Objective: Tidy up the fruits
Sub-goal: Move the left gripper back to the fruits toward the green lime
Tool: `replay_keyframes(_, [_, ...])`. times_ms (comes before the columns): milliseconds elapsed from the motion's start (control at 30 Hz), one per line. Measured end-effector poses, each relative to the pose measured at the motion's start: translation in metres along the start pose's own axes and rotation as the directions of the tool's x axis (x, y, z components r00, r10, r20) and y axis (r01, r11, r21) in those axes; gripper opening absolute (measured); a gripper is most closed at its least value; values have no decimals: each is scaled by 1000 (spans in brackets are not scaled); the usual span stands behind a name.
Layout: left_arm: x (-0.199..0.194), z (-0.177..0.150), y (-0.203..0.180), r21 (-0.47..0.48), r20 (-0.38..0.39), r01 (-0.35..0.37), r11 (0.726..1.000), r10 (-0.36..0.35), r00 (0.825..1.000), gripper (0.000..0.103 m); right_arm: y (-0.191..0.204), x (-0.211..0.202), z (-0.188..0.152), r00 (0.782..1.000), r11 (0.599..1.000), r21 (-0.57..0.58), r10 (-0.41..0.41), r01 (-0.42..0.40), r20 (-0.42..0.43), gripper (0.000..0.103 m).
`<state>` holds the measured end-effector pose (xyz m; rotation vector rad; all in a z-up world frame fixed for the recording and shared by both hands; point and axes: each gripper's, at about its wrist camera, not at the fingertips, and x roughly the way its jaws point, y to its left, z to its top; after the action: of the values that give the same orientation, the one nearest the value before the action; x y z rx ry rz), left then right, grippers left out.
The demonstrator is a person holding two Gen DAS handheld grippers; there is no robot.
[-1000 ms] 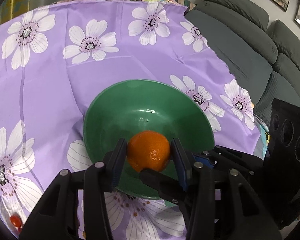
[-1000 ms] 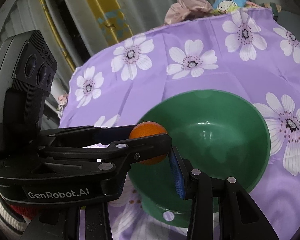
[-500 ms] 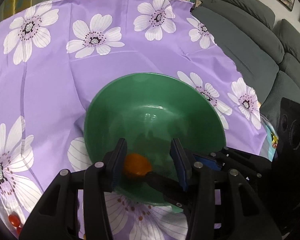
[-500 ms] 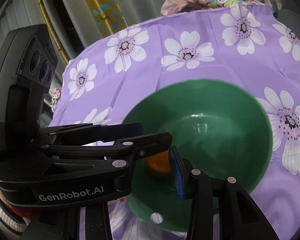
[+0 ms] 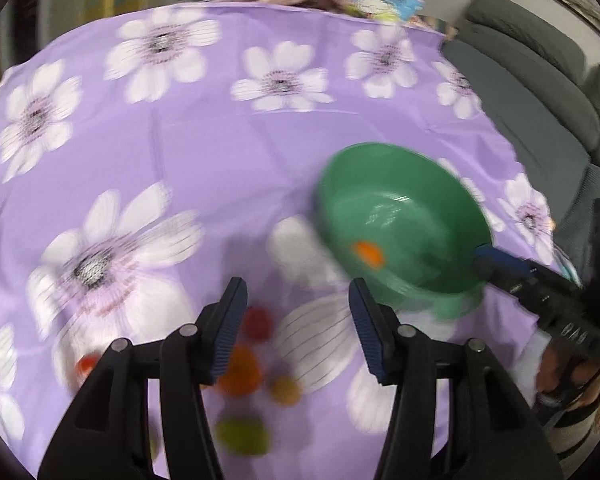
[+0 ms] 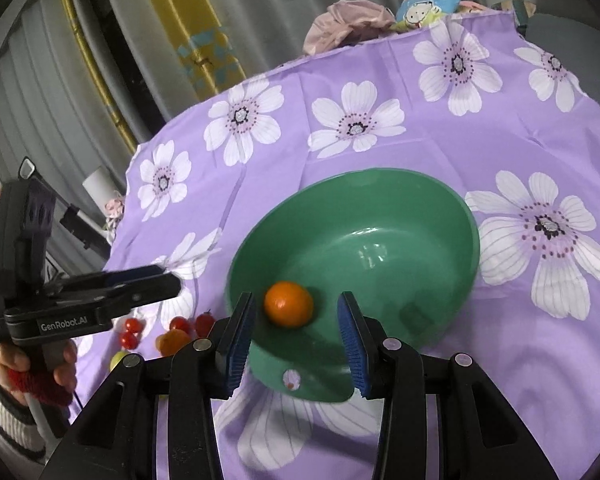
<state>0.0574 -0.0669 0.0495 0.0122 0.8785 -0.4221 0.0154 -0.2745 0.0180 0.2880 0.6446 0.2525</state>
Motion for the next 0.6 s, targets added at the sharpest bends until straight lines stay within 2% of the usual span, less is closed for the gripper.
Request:
replay_keyframes(100, [-16,-24,24,-43,-9,-73,996,73,997,57,10,-2,-5,1000,1000,-21,20,-20,-9,43])
replay_keyframes(167, [-23,-39,36,-71,-24,-96,993,95,995,57,19,-1,-9,999,998,-40,40,-41,-22,43])
replay_keyframes(500, [-45,-96,68,-177,-80,-160,971,147,986,57,69,11,-29,989,982,-143,107,-122,-106,43])
replay_keyframes(600, [-53,-110,77,-207,-78,-155,966,142,987,57,81,14,-35,984,976,-170,117,-139,-134,44])
